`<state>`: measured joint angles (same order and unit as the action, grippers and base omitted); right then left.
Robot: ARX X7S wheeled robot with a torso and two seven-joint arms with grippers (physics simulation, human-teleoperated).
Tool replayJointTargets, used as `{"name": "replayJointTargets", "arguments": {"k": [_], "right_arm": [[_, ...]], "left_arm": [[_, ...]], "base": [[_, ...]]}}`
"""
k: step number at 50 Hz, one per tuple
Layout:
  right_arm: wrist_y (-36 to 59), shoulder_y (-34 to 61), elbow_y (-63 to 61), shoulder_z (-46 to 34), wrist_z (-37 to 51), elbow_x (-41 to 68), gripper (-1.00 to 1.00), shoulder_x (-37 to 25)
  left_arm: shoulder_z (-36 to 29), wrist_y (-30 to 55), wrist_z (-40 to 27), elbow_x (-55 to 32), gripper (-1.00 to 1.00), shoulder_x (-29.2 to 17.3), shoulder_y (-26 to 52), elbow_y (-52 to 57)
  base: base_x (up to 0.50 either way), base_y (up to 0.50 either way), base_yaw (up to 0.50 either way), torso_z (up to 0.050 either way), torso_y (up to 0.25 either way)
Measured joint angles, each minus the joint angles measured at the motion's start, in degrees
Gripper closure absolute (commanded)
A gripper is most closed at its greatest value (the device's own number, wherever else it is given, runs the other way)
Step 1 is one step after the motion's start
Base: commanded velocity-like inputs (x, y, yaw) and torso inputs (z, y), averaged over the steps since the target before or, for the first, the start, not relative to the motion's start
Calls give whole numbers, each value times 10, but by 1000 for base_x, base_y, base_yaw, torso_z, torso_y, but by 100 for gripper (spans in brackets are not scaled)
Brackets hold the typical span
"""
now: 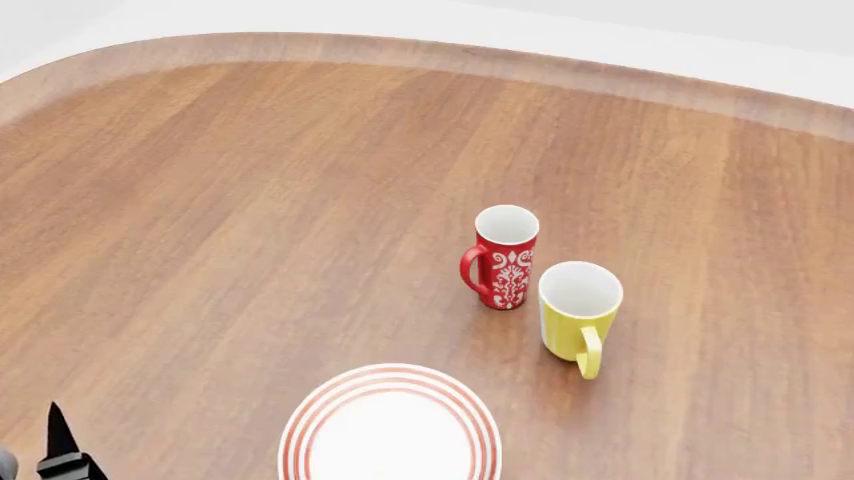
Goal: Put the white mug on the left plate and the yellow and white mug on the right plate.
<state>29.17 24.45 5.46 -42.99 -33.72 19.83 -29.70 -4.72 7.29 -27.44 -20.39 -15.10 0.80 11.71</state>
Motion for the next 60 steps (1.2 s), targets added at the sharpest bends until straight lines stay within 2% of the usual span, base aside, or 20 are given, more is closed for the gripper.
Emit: {"name": "replayJointTargets", "arguments": {"k": [11,12,24,45,60], "right_arm": [[-13,5,32,-7,-8,-3,-100,13],[-13,5,33,-8,-9,-3,100,13],[-22,-2,18,-14,-24,2,100,5],[0,-23,-142,14,6,30,100,-42],[20,5,-105,91,83,64,100,-3]], "left_arm": [[-2,-1,-2,-2,-100,-2,-1,1],[-2,-1,-2,-2,-100,-2,-1,1],[-4,-3,-5,-4,-100,-3,0,-2],[-9,-12,-6,-3,-100,-5,4,-14],[-12,-17,-5,-5,-100,-7,8,-21]], "base": [[0,0,0,0,0],[0,0,0,0,0],[0,0,0,0,0],[0,0,0,0,0],[0,0,0,0,1]]}}
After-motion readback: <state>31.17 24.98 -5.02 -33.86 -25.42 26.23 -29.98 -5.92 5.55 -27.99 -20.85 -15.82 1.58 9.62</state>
